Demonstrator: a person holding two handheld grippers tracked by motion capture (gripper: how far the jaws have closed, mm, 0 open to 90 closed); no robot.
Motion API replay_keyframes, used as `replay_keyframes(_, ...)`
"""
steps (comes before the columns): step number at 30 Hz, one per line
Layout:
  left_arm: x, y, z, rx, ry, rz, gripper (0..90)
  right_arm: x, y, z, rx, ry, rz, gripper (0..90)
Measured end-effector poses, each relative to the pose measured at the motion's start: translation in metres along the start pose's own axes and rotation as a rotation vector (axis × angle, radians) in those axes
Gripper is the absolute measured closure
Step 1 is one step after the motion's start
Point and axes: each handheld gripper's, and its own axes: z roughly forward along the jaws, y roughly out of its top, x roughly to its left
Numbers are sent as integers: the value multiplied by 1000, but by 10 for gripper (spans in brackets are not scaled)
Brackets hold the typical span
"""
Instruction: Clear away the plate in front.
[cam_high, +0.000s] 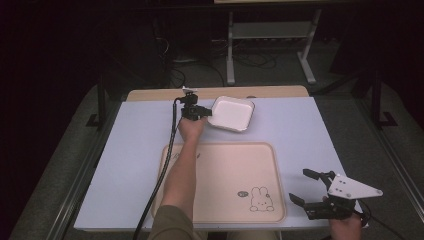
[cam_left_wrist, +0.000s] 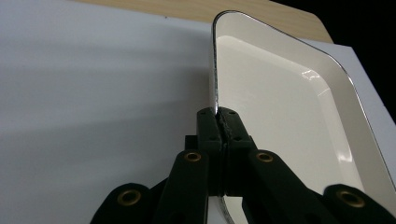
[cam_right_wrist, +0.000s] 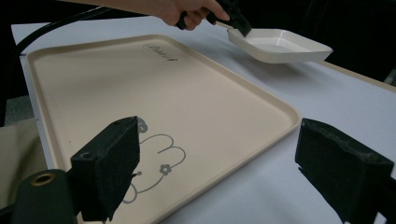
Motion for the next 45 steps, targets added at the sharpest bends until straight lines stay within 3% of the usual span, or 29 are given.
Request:
replay_keyframes(20, 5, -1, -51, -61, -55, 11, 887, 0, 0, 0, -3, -5, 3, 130)
replay_keyframes(45, 15, -40, -104, -87, -137, 21, 888, 1, 1, -1, -1, -23, 1, 130)
